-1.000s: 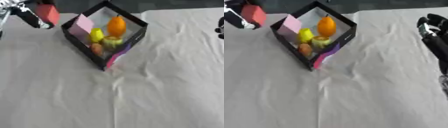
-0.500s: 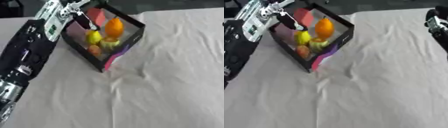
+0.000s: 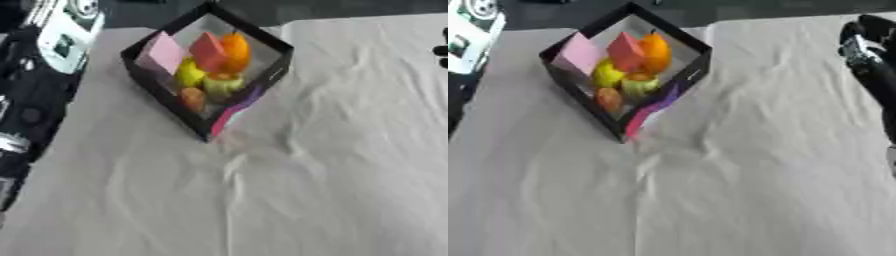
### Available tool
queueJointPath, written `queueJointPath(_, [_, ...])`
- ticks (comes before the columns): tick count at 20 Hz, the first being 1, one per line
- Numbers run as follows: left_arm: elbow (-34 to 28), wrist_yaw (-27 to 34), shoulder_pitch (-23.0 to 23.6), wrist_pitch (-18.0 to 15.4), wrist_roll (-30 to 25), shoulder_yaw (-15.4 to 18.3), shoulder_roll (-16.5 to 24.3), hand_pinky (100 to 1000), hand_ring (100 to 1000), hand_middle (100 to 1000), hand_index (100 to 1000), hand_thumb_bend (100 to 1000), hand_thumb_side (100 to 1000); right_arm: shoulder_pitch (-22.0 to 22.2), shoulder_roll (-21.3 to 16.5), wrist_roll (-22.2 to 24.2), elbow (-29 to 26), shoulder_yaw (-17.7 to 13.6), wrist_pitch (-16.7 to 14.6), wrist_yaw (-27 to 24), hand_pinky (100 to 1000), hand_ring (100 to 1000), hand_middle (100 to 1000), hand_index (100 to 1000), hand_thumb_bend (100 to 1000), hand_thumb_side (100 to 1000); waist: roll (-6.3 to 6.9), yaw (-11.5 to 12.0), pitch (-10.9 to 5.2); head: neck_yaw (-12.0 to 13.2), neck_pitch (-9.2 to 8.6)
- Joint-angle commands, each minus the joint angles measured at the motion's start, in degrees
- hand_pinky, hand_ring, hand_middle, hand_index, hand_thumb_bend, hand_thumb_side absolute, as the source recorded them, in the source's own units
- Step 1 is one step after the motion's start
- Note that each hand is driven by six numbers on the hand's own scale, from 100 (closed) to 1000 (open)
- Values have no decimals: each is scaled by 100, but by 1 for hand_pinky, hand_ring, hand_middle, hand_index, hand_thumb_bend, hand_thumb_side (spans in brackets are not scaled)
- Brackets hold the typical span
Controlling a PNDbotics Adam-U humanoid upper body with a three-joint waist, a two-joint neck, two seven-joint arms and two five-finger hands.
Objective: Pick up objects on the table and place them in the box.
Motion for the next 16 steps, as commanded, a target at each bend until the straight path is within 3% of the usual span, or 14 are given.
queueJointPath(1, [-1035,1455,525,360,517,332,676,772,747,751,807,385,531,10,-219,-116,-36,-151,-36,-8,850,781,800,877,174,536,21,74,-290,-218,60])
queueJointPath(5, [-2057,2929,1689,542,1272,740,895,773,756,762,832,325,553,78,-207,-254,18,-205,-69,-37,854,785,804,881,116,570,25,233,-382,-345,216])
queueJointPath(7, [-2463,3287,2144,533,1589,875,947,774,757,764,834,308,562,92,-210,-281,30,-211,-83,-31,855,787,805,884,119,553,14,264,-408,-359,265])
queueJointPath(11, [-2981,3493,2896,451,2001,1094,850,773,757,766,834,302,583,114,-203,-271,40,-232,-167,-17,859,791,810,891,136,516,-11,299,-467,-387,318])
queueJointPath(14, [-3141,3472,3317,397,2214,1190,693,775,759,767,832,248,617,133,-182,-261,56,-243,-211,-34,860,792,811,891,144,512,-23,304,-499,-408,351])
queueJointPath(16, [-3200,3416,3597,360,2308,1238,538,773,757,765,829,259,627,151,-163,-263,70,-248,-224,-29,859,792,811,889,148,497,-29,307,-520,-419,385])
